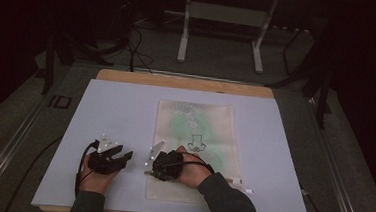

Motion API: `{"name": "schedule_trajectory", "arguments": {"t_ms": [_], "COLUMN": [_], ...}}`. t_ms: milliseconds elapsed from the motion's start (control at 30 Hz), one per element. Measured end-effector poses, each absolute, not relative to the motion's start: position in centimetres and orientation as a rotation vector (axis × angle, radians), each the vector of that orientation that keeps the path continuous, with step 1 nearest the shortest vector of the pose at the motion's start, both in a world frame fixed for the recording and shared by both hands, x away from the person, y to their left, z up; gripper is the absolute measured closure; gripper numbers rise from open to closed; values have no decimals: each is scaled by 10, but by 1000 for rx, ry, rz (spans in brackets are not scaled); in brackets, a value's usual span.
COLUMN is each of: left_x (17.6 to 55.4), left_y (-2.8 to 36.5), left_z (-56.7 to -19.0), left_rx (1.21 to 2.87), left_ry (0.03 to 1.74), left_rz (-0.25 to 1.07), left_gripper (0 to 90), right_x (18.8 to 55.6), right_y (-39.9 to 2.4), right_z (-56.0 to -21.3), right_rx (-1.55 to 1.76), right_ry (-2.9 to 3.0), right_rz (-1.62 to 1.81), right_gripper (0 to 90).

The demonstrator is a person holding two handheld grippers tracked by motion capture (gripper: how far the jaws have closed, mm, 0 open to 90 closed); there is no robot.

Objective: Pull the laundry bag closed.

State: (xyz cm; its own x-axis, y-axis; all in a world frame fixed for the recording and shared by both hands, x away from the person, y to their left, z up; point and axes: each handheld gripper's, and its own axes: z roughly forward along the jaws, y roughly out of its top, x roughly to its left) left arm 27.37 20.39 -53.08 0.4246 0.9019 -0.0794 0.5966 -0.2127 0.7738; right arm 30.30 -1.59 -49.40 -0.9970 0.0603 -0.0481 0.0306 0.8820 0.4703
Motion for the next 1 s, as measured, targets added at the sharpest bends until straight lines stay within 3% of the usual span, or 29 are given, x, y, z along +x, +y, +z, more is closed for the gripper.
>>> {"name": "schedule_trajectory", "arguments": {"t_ms": [1000], "left_x": [274], "left_y": [206], "left_z": [-530], "left_rx": [1916], "left_ry": [1273], "left_rz": [511], "left_gripper": [513], "right_x": [309], "right_y": [6], "right_z": [-509], "right_rx": [146], "right_ry": [2967], "right_rz": [842], "right_gripper": [756]}}
